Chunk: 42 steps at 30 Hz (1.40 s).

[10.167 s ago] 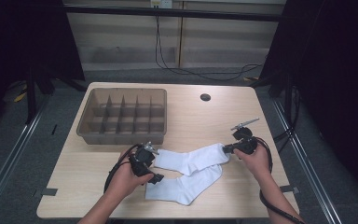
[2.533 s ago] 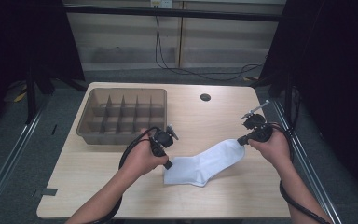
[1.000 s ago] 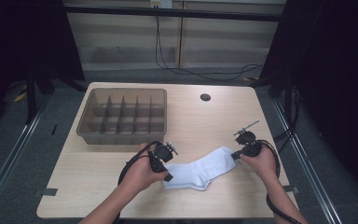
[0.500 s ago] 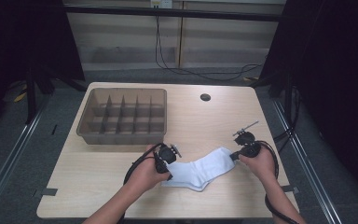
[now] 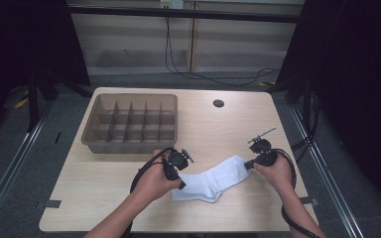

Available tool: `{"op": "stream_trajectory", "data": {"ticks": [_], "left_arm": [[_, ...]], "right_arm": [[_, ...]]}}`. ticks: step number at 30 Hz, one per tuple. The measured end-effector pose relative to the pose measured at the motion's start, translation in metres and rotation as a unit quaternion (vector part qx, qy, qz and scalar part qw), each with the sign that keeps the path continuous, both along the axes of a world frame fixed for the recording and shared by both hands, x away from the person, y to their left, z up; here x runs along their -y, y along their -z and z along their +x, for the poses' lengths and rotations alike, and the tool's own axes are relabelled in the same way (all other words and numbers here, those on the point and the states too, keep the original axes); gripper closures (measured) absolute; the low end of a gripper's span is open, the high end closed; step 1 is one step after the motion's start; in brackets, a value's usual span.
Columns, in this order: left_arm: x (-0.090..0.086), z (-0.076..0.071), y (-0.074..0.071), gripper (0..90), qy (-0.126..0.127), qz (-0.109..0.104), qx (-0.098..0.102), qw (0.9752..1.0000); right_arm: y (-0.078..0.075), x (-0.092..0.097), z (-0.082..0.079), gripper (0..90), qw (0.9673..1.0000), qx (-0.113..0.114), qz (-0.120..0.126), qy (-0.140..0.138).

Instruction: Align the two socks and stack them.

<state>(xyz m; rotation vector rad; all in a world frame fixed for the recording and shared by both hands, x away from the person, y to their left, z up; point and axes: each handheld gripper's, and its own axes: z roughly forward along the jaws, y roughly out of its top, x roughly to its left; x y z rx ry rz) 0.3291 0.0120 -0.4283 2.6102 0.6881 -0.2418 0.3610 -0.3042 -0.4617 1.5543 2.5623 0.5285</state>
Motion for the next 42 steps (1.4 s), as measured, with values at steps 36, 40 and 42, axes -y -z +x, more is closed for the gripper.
{"op": "stream_trajectory", "data": {"ticks": [36,40,42], "left_arm": [[-0.007,0.007,0.02,81.7,-0.045,0.002,-0.001,0.999],[0.008,0.002,0.022,70.9,-0.018,-0.016,0.011,0.9996],[0.014,0.001,0.024,66.9,-0.011,-0.018,0.02,0.9996]], "right_arm": [[-0.013,0.0,0.003,80.8,0.9991,0.041,-0.002,0.008],[-0.014,-0.003,0.003,83.0,0.9994,0.035,0.003,0.004],[-0.013,-0.006,0.003,84.0,0.9995,0.03,0.004,0.001]]}}
